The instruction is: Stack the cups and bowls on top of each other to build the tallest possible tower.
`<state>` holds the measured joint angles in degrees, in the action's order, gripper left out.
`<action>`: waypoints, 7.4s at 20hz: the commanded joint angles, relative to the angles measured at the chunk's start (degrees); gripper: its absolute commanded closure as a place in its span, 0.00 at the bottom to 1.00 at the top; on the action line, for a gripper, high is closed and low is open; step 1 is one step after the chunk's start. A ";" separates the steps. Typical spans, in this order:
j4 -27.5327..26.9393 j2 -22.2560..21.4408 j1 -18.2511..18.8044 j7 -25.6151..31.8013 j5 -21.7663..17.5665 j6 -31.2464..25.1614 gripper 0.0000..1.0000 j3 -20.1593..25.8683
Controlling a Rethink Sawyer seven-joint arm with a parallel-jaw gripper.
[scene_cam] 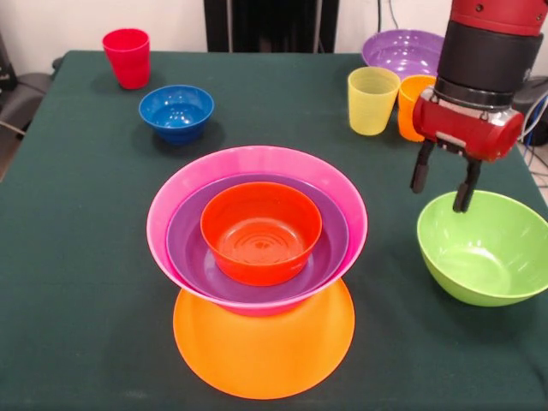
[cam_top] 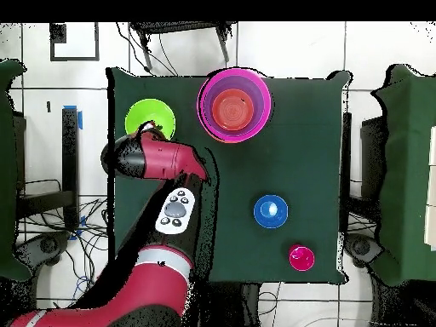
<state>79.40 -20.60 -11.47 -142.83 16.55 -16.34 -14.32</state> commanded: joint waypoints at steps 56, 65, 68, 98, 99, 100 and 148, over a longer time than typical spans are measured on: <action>-2.22 5.97 1.00 -2.40 -1.70 0.21 1.00 4.01; 12.22 -9.53 10.34 4.91 -4.93 0.45 1.00 13.61; 14.33 -12.54 12.42 5.28 -5.72 -1.10 1.00 15.10; 20.01 -19.87 28.34 8.66 -2.83 -16.54 1.00 31.09; 19.58 -20.58 28.44 8.69 -3.73 -16.90 1.00 30.62; 19.24 -20.83 28.93 8.92 -4.24 -17.29 1.00 30.69; 15.04 -23.85 41.07 10.69 -27.73 -11.15 1.00 37.47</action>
<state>93.90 -48.22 29.38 -142.83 -7.20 -30.26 16.41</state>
